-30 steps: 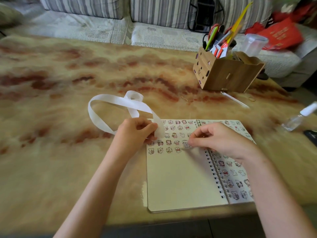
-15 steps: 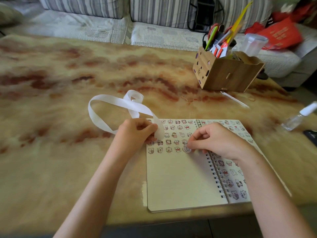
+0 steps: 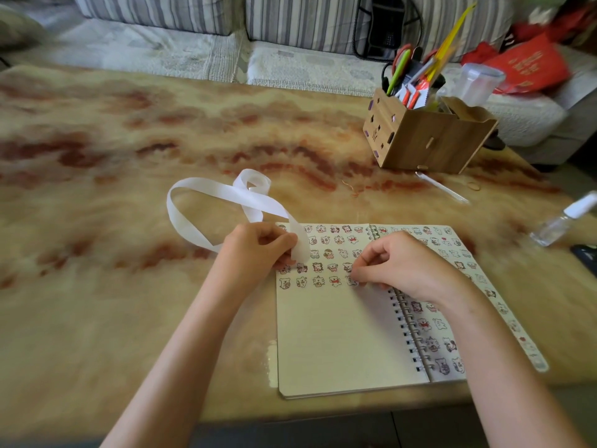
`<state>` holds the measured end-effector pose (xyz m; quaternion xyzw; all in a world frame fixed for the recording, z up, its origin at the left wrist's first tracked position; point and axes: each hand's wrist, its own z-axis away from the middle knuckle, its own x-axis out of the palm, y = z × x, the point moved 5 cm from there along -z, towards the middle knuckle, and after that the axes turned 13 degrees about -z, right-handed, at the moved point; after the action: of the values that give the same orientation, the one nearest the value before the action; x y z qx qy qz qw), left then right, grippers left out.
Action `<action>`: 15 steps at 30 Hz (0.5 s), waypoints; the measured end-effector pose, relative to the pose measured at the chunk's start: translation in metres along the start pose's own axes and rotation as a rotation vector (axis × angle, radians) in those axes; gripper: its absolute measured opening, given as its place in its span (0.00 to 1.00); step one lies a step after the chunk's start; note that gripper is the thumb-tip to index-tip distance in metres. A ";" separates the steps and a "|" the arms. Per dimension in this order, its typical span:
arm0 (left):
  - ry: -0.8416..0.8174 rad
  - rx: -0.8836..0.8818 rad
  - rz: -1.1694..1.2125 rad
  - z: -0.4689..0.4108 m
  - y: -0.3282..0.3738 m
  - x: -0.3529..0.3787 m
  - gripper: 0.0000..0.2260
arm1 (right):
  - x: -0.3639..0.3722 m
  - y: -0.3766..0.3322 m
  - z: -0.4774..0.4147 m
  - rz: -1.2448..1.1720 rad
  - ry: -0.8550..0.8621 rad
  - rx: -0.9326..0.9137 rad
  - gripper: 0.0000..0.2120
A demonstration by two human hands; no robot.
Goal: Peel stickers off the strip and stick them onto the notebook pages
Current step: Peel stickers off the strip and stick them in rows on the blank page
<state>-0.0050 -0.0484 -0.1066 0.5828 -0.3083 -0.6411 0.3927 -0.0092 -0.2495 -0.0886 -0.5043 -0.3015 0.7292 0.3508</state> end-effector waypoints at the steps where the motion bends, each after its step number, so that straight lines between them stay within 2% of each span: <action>1: 0.001 0.000 -0.001 0.000 0.000 0.000 0.07 | 0.000 0.000 0.000 0.003 0.002 -0.001 0.03; 10: -0.001 -0.003 -0.015 -0.001 -0.001 0.001 0.08 | 0.002 0.000 0.000 0.156 0.080 -0.025 0.03; 15: -0.002 -0.003 -0.043 0.000 0.000 0.000 0.08 | -0.006 -0.001 0.000 0.246 0.174 -0.027 0.17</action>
<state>-0.0053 -0.0487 -0.1069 0.5879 -0.2952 -0.6505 0.3795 -0.0077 -0.2544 -0.0848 -0.6034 -0.2159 0.7160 0.2769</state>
